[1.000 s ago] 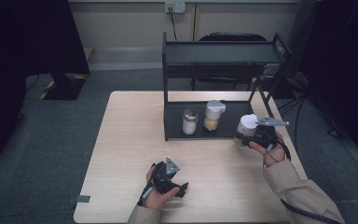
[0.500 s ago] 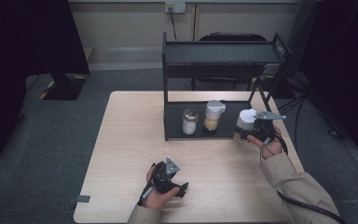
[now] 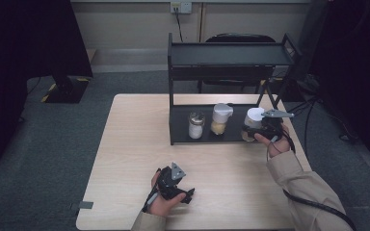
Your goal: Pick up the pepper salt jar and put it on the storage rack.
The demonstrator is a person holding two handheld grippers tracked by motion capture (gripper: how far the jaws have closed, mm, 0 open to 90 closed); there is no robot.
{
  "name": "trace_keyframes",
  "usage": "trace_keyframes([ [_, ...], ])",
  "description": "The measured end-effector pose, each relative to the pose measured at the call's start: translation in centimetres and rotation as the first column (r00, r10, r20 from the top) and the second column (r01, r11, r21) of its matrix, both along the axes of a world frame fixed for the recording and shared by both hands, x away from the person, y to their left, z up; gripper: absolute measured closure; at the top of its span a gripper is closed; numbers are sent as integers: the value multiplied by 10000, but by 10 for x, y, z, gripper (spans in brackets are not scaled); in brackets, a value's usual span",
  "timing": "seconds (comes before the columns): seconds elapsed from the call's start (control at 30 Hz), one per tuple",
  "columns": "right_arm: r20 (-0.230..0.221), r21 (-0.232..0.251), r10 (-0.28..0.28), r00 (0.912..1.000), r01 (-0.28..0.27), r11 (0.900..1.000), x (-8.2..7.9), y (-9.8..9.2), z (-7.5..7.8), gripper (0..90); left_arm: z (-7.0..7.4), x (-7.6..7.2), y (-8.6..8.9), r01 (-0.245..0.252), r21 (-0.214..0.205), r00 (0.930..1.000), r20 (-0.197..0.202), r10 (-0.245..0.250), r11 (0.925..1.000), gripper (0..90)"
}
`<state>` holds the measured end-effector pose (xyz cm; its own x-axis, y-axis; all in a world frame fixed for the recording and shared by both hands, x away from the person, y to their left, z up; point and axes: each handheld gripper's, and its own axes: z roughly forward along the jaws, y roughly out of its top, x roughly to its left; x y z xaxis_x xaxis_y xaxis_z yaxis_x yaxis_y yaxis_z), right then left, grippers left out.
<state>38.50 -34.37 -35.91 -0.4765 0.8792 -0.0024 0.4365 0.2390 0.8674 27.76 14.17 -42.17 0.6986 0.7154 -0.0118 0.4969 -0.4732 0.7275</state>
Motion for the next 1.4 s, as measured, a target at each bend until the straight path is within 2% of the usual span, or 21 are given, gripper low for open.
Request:
trace_keyframes([
  [0.37,7,-37,-91,10000,91,10000,12,9,-1,306,0,0,0,0,-1,10000,-1,0,10000,0],
  [0.8,-46,-375,-101,9999,99,9992,27,20,-7,306,0,0,0,1,1,10000,1,-1,10000,0],
  [1.4,-268,-323,-367,9990,358,9988,40,19,-18,305,0,0,0,-5,-8,10000,2,5,10000,0],
])
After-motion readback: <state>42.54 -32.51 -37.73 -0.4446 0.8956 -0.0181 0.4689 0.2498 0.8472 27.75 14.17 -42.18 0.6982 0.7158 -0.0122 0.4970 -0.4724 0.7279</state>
